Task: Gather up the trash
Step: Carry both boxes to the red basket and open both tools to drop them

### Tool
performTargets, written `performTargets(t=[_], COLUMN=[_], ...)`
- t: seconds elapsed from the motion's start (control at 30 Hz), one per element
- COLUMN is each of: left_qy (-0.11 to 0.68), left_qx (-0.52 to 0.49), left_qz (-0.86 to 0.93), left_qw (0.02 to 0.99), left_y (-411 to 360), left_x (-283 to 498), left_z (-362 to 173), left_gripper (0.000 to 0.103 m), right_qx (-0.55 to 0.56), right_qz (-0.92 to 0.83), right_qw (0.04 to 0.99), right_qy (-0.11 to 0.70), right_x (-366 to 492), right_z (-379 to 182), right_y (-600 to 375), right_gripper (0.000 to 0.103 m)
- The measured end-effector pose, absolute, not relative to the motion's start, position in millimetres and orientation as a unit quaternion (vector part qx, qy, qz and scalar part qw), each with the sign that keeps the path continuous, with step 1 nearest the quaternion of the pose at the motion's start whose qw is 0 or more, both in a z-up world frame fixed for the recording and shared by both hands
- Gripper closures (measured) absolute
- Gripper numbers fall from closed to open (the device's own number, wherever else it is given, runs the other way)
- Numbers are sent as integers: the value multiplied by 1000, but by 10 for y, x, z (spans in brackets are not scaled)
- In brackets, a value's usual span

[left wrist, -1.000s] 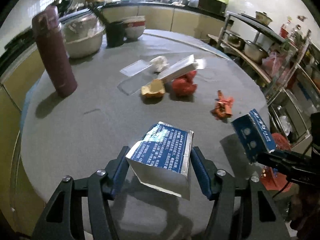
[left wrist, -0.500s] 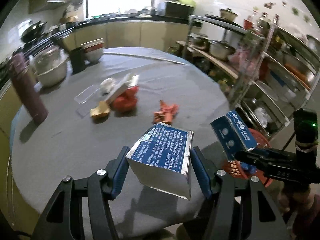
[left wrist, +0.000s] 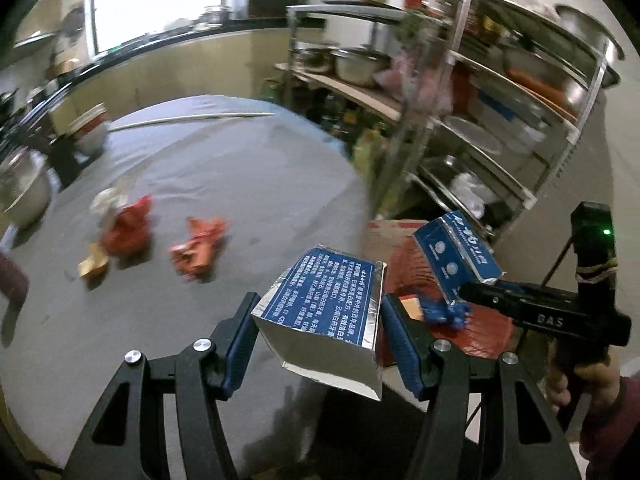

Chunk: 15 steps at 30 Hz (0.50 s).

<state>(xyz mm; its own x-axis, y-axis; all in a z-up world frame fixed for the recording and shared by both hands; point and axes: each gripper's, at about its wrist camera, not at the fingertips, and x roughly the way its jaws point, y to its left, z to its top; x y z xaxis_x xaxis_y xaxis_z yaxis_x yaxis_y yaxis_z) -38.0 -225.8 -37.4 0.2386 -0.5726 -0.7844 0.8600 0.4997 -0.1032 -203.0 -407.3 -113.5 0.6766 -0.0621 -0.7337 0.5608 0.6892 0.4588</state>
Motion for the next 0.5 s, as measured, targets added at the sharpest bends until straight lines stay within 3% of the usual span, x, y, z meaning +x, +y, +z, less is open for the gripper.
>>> performTargets(t=[0.43,0.5], left_qy=[444,449], left_qx=[236,242], left_qz=[-540,-541], left_qw=[675,668], left_y=[-3292,-3386], left_x=[-1015,-1057], left_z=[-777,-845], left_gripper=[40,39], right_qx=[447,458], right_qz=[-249,-246], right_qw=[787,783], right_qy=[344,341], right_x=[-2913,-2928], right_z=[-1611,-1644], right_y=[-4649,-4668], right_gripper=[47,43])
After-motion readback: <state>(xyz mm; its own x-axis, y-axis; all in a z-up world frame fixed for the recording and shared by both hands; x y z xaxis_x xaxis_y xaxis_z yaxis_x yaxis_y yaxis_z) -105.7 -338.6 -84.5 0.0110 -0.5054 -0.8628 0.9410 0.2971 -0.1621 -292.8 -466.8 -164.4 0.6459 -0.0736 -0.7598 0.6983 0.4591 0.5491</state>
